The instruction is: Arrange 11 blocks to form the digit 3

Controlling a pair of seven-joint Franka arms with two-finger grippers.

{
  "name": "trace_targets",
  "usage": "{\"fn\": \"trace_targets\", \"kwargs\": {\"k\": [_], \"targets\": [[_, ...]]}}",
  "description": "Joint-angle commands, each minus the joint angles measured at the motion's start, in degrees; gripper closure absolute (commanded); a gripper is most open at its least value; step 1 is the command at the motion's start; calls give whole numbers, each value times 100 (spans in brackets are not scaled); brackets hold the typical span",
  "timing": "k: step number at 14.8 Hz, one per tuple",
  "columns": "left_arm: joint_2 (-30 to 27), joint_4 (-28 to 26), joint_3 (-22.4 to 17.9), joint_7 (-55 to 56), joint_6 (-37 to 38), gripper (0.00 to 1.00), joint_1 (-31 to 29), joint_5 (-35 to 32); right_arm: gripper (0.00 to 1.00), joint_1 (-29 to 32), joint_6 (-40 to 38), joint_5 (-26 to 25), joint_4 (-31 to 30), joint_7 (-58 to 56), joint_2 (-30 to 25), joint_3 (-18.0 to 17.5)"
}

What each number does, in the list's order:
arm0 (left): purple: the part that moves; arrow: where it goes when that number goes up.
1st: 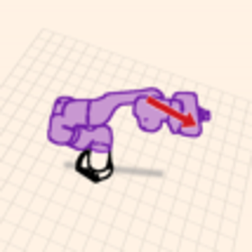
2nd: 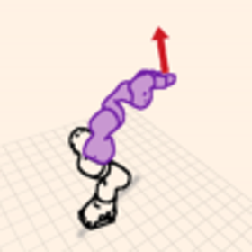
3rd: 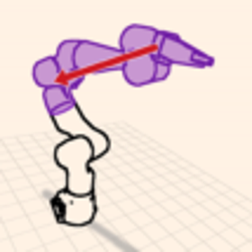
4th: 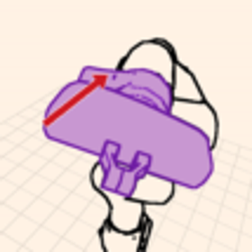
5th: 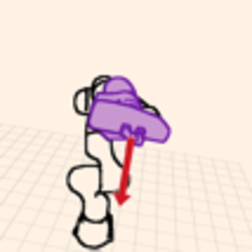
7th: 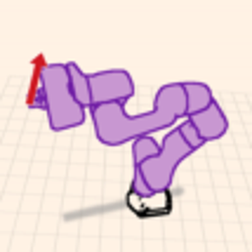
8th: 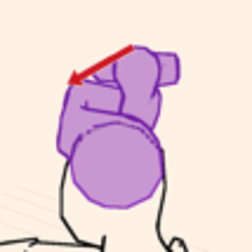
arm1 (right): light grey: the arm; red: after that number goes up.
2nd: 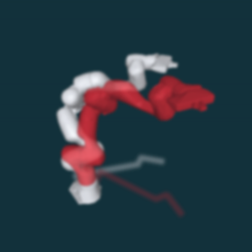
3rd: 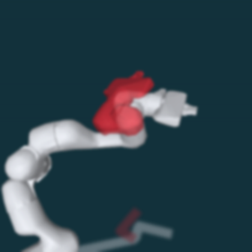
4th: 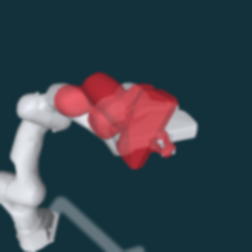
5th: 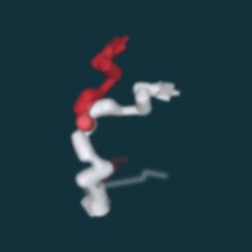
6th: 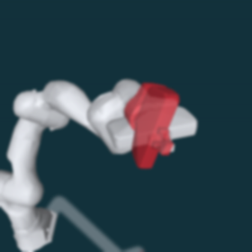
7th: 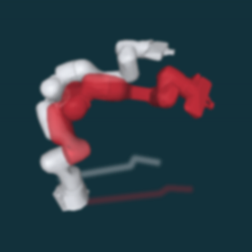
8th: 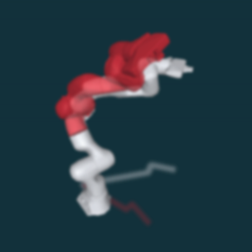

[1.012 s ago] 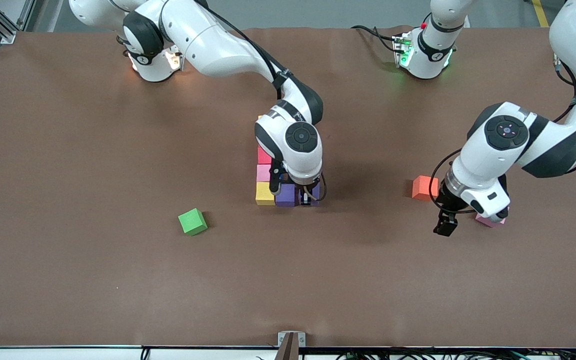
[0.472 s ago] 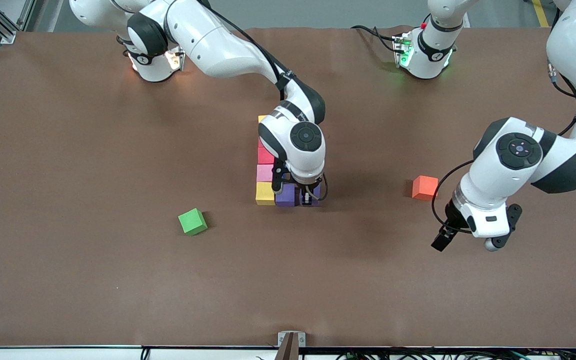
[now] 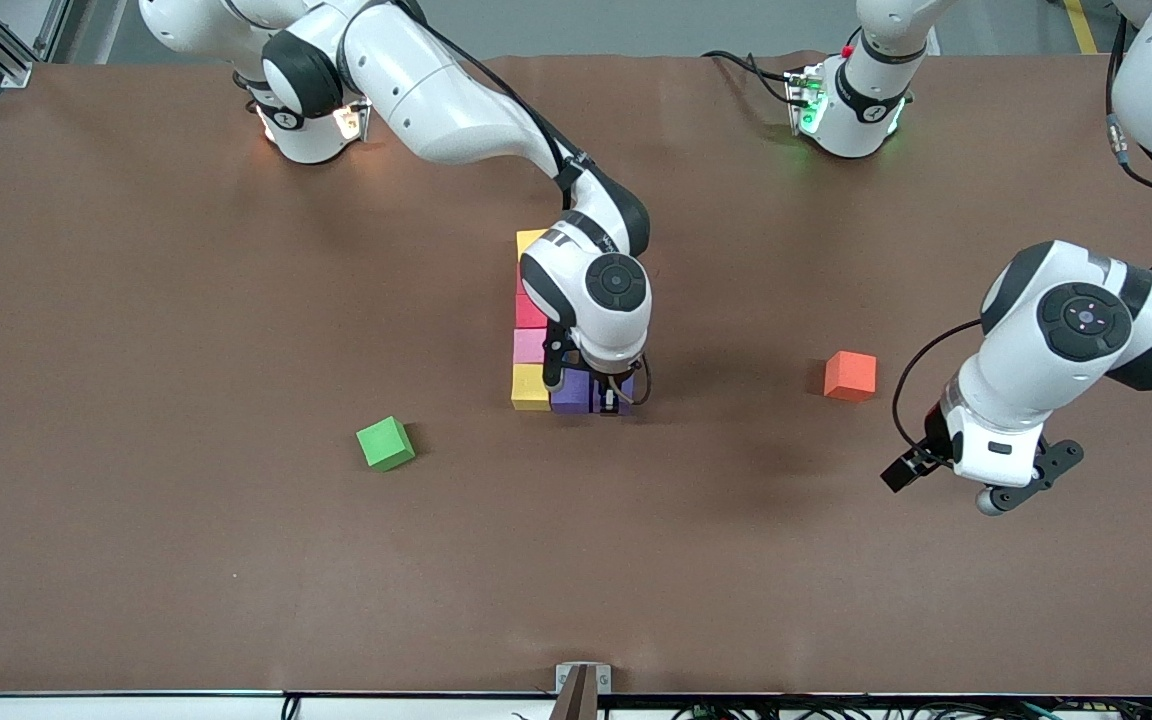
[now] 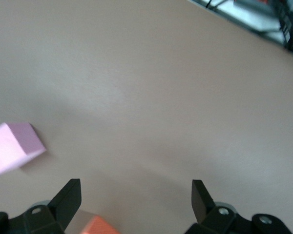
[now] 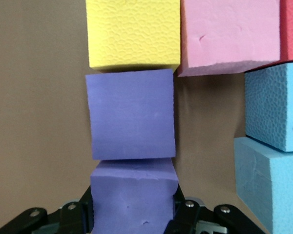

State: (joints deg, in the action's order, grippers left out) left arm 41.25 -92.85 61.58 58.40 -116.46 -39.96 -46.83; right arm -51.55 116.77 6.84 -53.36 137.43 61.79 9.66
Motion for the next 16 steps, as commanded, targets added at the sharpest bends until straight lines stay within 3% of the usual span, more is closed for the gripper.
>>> {"fn": "trace_targets", "kwargs": {"k": [1,6,13,16], "targets": [[-144,39,38,-715,290,1,-169,139,100,-65,-58,-112,168,135,88,89],[-258,39,346,-1743,614,1,-811,578,100,-39,-32,-156,168,127,114,80],[-381,48,487,-2288,931,1,-1075,596,100,-48,-23,-156,168,118,123,54],[-381,311,452,-2964,1379,1,-1084,866,100,-39,-23,-148,168,109,123,53]]}}
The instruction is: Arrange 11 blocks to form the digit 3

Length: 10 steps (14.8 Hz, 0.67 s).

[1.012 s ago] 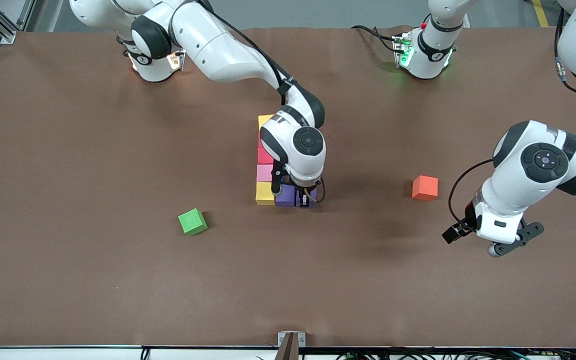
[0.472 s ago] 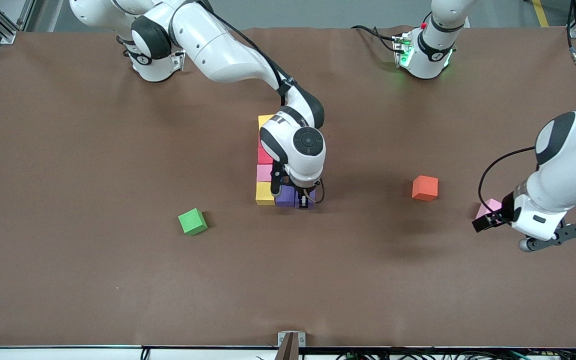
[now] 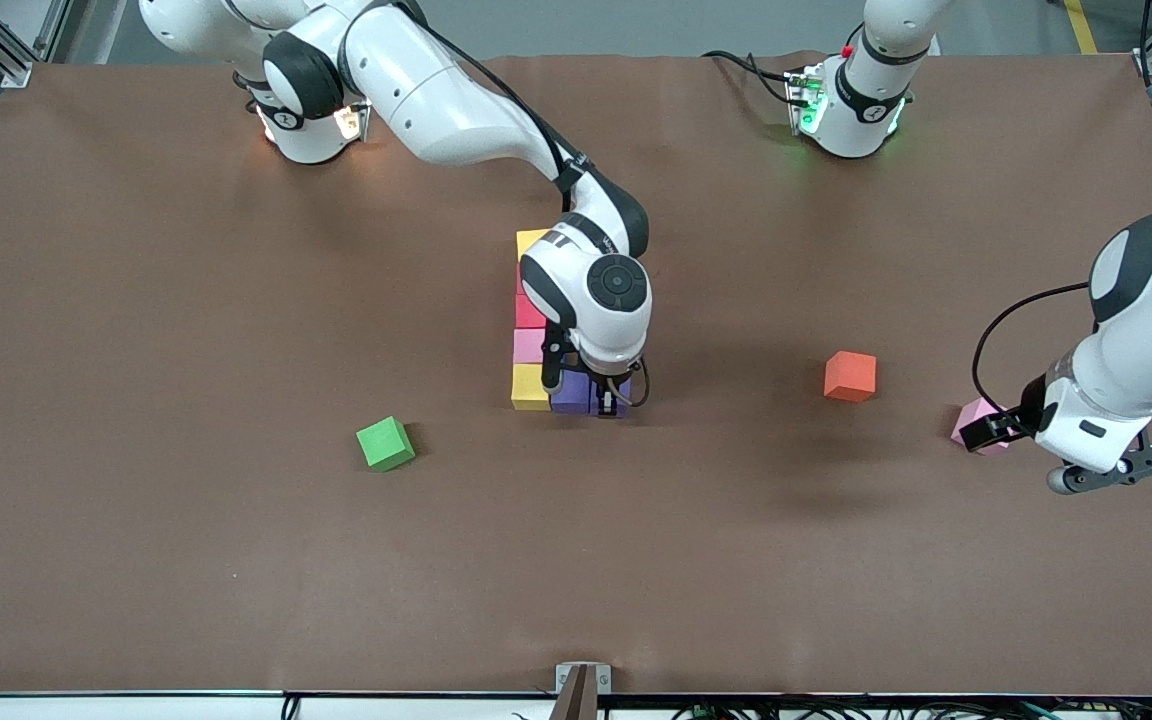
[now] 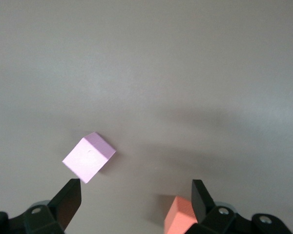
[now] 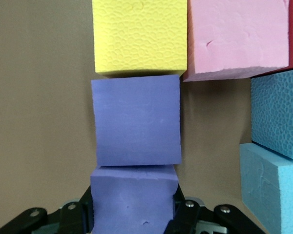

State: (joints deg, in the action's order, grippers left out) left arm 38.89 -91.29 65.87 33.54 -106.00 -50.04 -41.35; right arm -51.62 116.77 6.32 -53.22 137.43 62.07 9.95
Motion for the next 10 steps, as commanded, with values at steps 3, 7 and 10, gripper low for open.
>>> {"fn": "trace_targets", "kwargs": {"k": [3,7,10], "targets": [[-154,558,-57,-1076,921,0,-32,671,100,-32,-41,-96,145,109,95,16],[-259,1173,-765,-1411,1476,0,624,978,100,-32,-67,-104,136,100,95,16],[-776,1281,-1977,-2006,1468,0,1232,1829,100,-24,-85,-95,136,92,86,16]]}}
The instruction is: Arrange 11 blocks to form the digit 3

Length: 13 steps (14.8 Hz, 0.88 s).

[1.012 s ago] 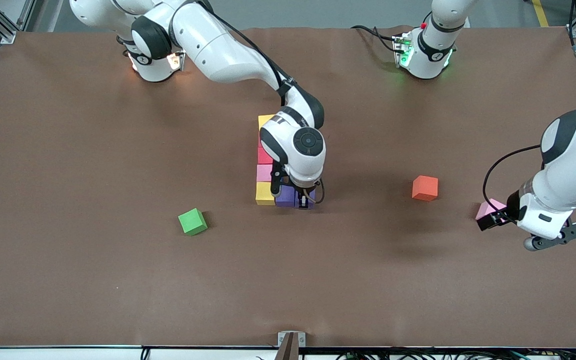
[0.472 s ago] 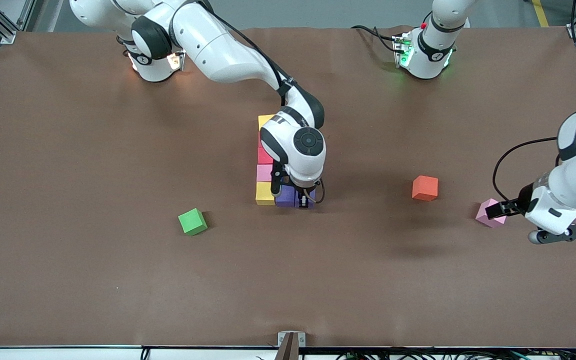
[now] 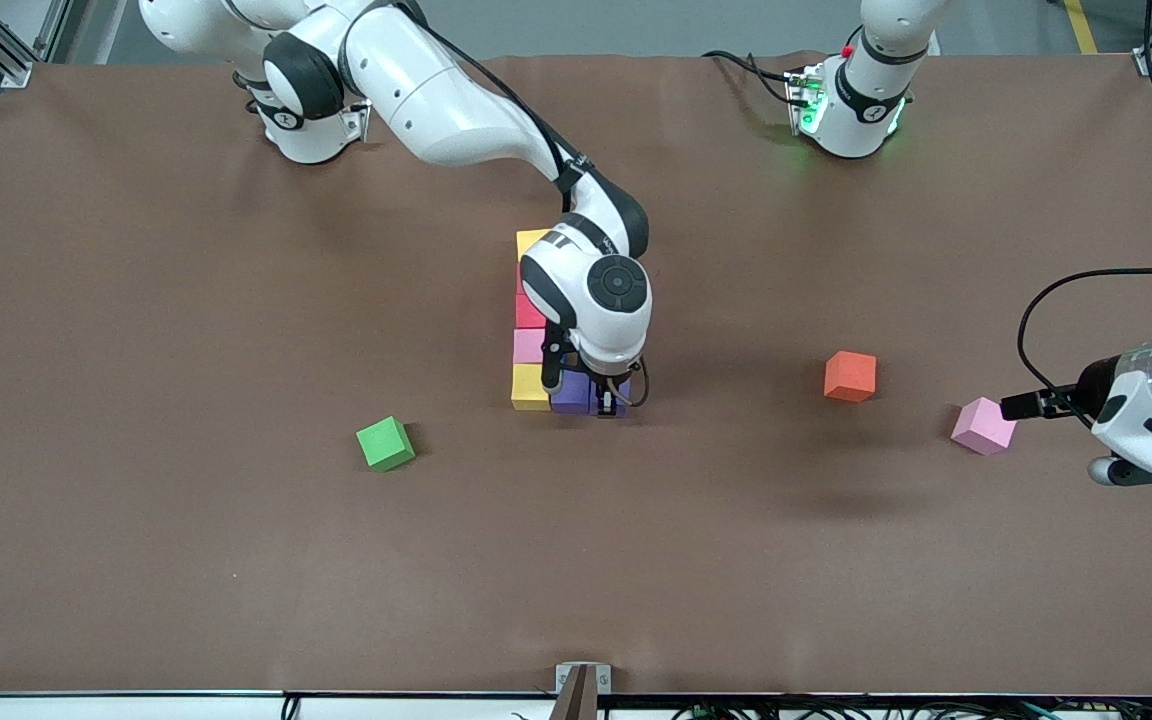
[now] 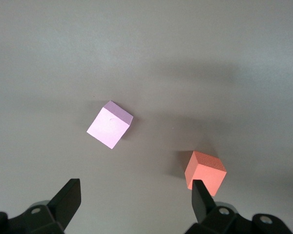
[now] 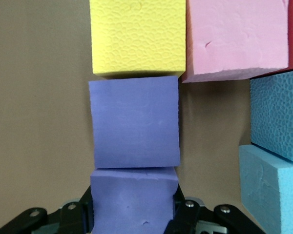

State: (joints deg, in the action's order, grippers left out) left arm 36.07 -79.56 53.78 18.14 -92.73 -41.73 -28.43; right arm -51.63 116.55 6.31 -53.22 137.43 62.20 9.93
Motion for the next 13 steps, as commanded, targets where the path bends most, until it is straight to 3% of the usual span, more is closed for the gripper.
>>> {"fn": "trace_targets", "kwargs": {"k": [1,3,6,11,13], "targets": [[-687,108,-1164,-661,141,0,628,819,100,-23,-80,-95,136,91,73,17],[-1161,47,-2217,-1021,150,0,1304,1451,100,-31,-124,-95,136,83,73,17],[-1759,-164,-3397,-1295,150,0,2043,2402,100,-31,-177,-104,136,83,73,26],[-2955,-1060,-4935,-1497,1,0,3247,3246,100,-40,-177,-104,136,83,73,26],[-3298,-1263,-5341,-1585,-26,0,3600,3318,100,-40,-151,-104,136,83,73,17]]}}
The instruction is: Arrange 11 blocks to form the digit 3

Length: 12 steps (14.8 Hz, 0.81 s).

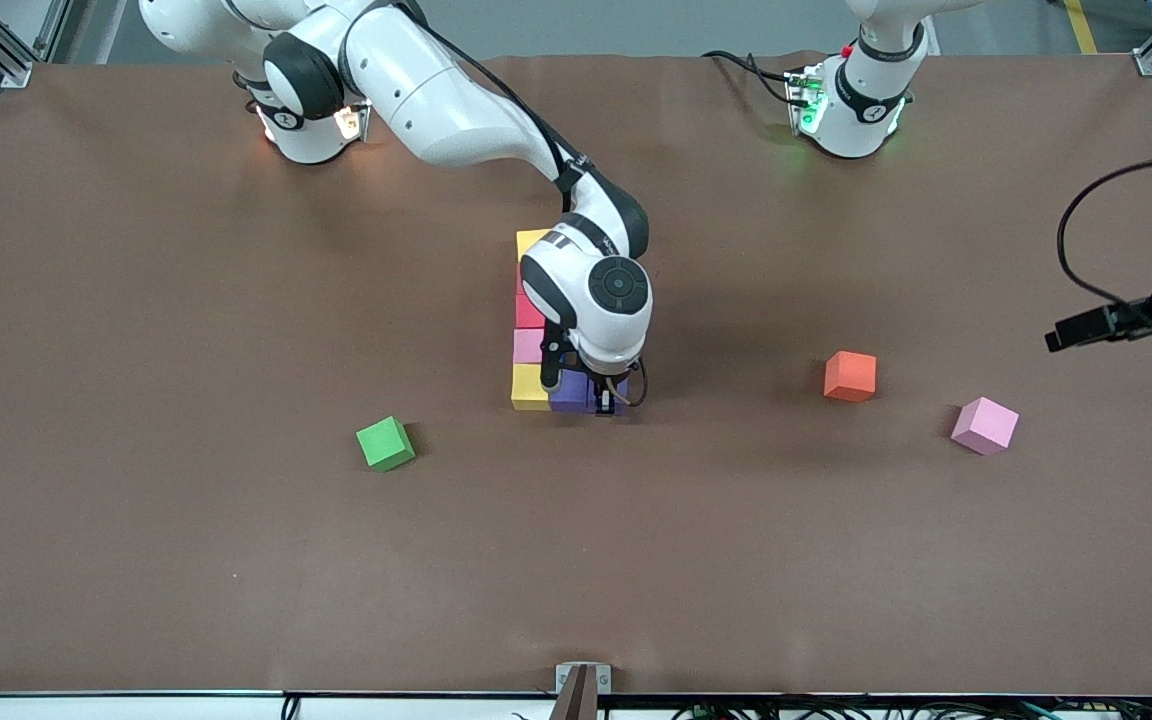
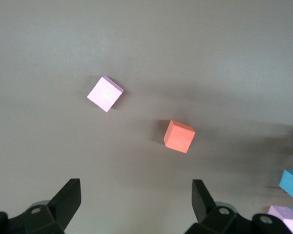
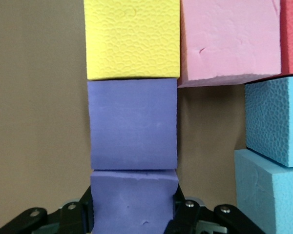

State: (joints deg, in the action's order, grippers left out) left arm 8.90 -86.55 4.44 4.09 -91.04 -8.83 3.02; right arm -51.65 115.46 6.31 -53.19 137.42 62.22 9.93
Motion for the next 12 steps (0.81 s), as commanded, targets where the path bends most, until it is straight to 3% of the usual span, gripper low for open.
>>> {"fn": "trace_targets", "kwargs": {"k": [1,8,12], "targets": [[-713,-625,-522,-189,-204,0,425,173,100,-38,-32,-104,133,83,71,18],[-1127,-705,-1436,-189,-195,0,1392,173,100,-21,-24,-95,124,4,89,1],[-1188,-661,-1472,-242,-212,0,1428,156,100,-21,3,-95,115,4,124,0]]}}
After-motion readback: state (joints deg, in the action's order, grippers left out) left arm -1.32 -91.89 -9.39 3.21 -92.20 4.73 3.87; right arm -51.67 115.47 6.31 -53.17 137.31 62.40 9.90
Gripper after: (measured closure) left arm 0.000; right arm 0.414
